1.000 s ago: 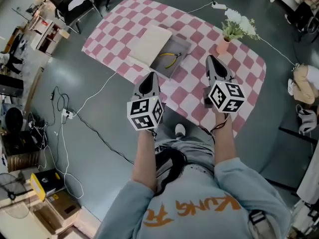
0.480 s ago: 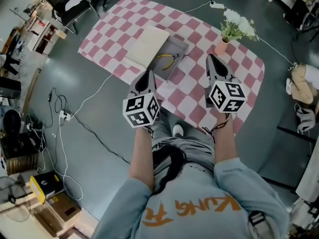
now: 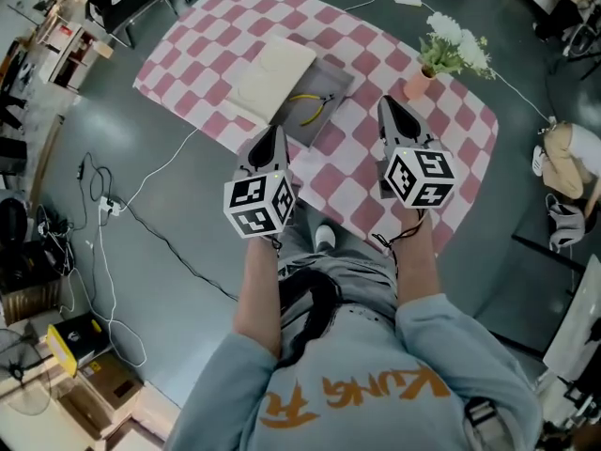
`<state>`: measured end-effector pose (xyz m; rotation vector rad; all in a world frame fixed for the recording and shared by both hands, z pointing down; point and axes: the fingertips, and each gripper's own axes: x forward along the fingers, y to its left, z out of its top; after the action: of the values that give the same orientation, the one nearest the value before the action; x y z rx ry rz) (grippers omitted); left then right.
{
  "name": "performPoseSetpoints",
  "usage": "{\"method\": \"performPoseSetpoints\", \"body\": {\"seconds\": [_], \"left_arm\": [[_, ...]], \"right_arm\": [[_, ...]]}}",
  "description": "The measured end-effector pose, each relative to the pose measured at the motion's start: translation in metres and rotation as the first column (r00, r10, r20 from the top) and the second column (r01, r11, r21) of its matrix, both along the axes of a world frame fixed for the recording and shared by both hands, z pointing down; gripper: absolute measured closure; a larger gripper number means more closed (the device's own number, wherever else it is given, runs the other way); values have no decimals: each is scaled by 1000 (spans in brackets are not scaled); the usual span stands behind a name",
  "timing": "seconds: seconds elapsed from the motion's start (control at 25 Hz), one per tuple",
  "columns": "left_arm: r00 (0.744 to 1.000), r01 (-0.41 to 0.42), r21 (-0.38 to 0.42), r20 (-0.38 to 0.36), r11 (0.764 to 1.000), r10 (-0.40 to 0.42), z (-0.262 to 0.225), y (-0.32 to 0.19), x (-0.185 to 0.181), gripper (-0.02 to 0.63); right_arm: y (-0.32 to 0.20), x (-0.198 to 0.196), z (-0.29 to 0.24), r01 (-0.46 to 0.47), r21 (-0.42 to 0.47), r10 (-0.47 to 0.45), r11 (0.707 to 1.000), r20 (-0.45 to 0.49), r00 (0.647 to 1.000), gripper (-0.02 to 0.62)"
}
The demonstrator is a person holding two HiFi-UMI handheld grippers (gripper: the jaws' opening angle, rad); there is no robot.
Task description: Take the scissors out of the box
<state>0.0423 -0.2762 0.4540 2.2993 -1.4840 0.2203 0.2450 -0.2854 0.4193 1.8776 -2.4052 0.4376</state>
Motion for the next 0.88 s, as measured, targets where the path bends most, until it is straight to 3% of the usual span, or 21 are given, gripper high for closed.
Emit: {"method": "performPoseSetpoints", "body": {"seconds": [0.44,0.88], "left_arm": [[1000,20,-56,-19,998,-21,25,-14,-16,586],[995,83,-101,-40,991,-87,42,-32,-56,586]], "right_arm": [[-28,-38,21,94,-63,-97,994,-52,994,598],[-65,-73,39,185,-119,-197,976,-104,975,598]]}}
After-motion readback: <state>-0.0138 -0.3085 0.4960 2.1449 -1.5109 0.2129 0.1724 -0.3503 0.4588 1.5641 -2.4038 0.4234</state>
